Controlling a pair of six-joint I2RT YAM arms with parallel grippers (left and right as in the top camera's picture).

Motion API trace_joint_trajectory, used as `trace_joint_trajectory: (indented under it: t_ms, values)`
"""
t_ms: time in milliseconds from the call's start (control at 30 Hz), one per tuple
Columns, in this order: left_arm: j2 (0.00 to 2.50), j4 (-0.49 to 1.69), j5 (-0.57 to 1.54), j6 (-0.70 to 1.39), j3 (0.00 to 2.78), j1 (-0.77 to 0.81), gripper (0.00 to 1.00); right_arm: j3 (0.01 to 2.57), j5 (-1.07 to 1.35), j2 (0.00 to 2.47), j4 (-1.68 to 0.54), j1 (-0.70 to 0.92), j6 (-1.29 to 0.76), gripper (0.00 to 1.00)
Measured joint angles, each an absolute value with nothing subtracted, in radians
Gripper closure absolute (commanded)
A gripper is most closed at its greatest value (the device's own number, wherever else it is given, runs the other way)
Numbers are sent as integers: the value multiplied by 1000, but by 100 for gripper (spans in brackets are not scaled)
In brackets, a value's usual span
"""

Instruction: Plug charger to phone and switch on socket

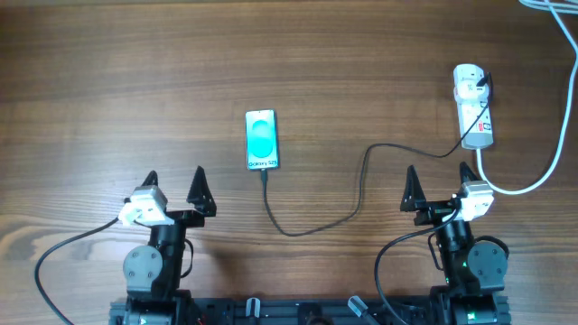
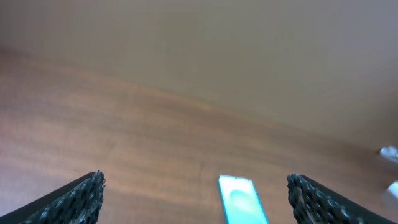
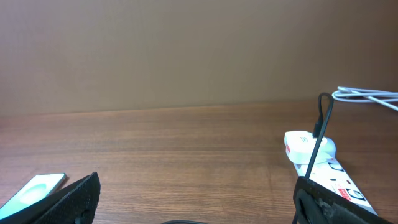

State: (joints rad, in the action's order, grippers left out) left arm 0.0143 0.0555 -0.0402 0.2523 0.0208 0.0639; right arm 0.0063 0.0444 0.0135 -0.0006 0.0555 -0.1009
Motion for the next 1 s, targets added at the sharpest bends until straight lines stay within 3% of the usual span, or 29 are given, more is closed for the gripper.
trace_joint_trajectory:
  t_ms: [1000]
  values:
    - [14,72,-40,252,12,63,0,6,44,14,-1,56,-101,0]
